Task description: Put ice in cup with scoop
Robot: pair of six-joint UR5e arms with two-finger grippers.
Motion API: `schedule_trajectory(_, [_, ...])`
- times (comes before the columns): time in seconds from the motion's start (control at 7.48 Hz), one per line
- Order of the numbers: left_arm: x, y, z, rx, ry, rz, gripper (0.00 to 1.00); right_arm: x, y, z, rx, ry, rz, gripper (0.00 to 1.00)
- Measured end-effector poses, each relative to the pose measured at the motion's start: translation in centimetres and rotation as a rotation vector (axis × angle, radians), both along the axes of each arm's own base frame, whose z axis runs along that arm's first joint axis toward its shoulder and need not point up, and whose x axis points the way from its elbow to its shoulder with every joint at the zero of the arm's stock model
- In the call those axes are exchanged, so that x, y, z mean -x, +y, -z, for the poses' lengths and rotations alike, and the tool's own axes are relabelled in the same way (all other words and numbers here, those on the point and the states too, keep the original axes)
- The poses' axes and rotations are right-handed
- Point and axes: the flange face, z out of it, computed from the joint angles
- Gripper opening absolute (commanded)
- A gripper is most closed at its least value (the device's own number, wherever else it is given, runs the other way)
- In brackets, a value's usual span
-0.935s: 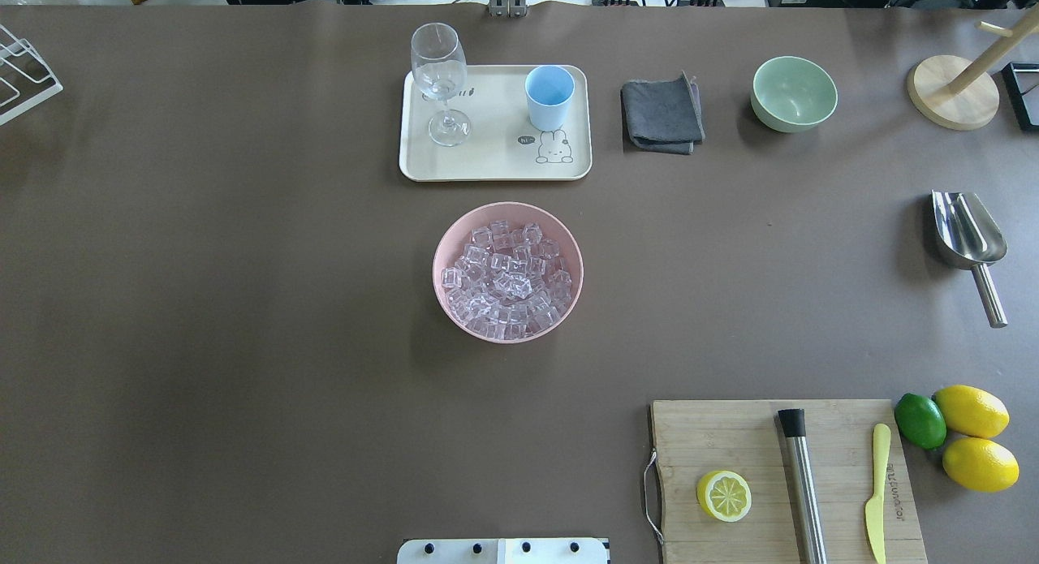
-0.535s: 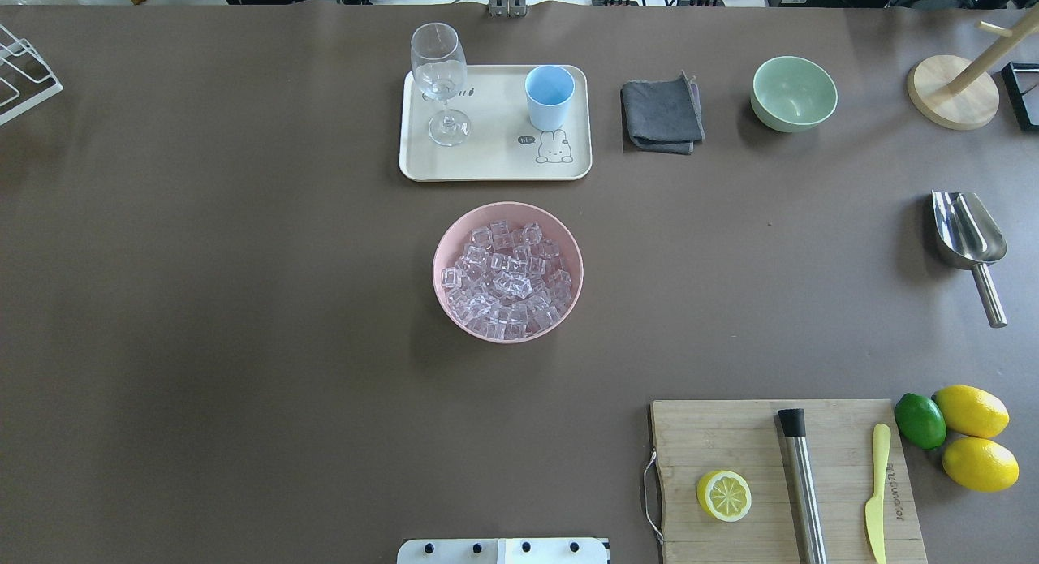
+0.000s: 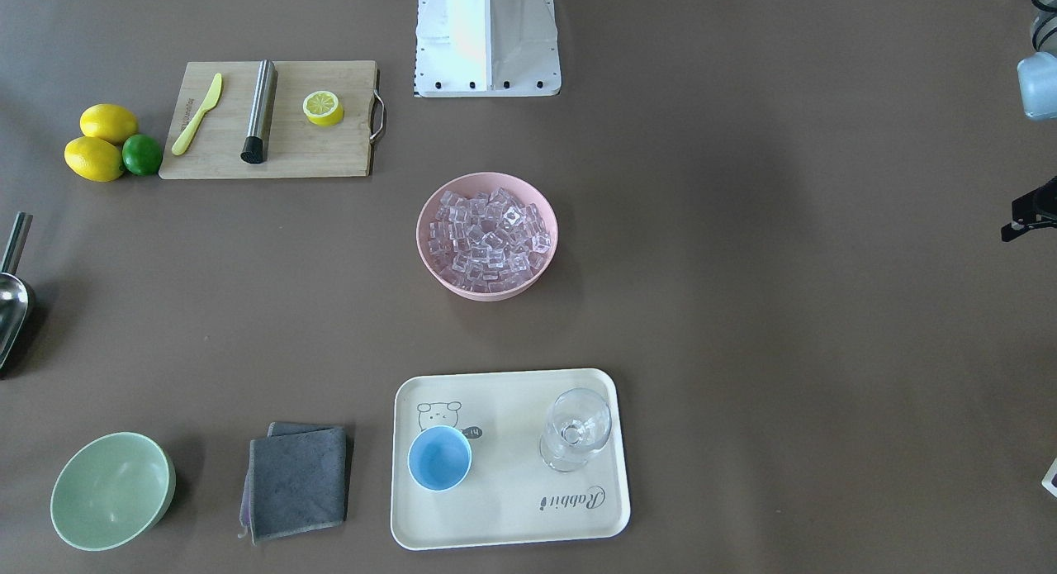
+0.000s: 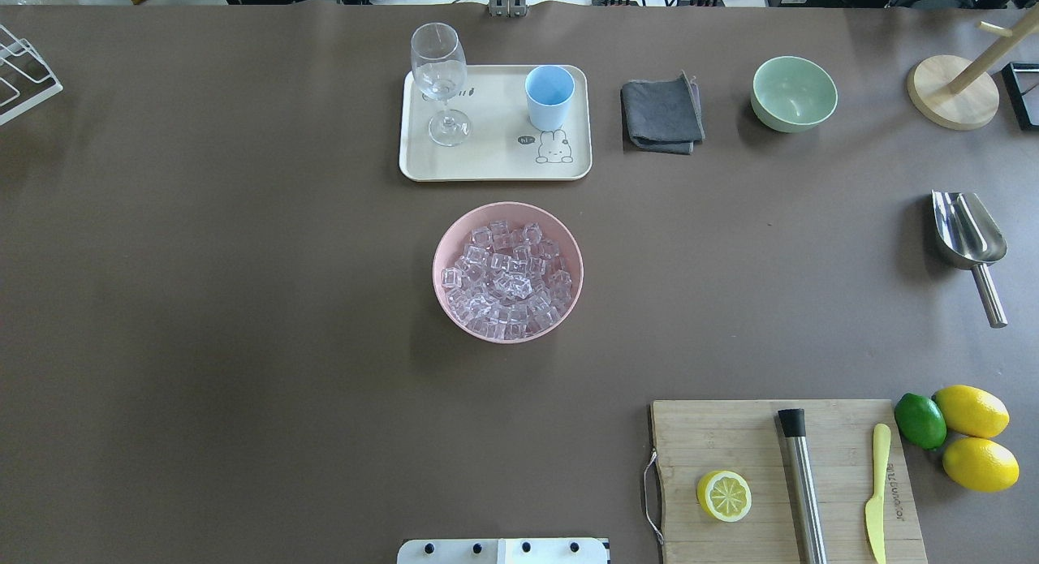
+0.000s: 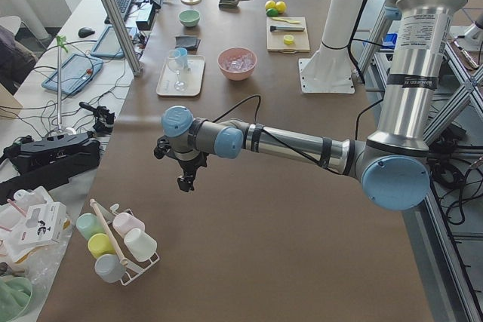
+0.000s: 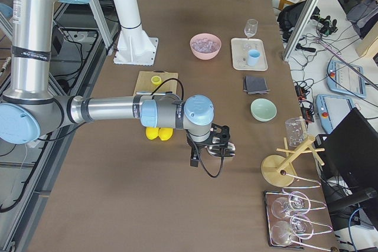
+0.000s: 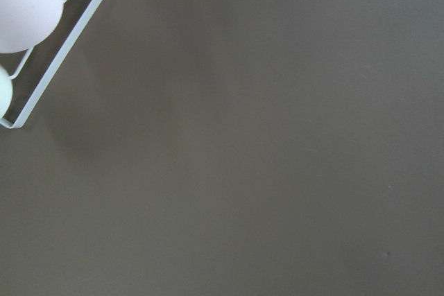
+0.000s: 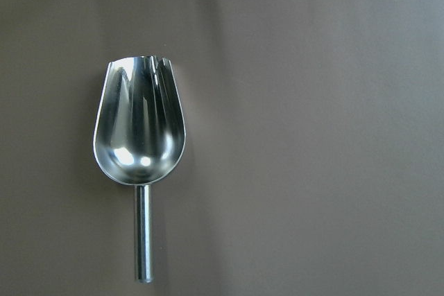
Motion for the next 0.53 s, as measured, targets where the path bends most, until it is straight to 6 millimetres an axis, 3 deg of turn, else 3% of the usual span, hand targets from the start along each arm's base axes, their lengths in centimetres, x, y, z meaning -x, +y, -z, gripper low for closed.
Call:
schedule_trajectory(0.27, [-3.3, -0.2, 2.3, -0.154, 0.052, -0.059, 0.99, 3.6, -0.4, 1.4, 0.001, 0.004, -0.087, 0.99])
schedule_trajectory(0.53, [-8.9, 0.6, 5.4, -0.275, 0.17, -0.181, 0.99, 7.6, 0.4, 1.6, -0.022, 0.011, -0.128, 0.99])
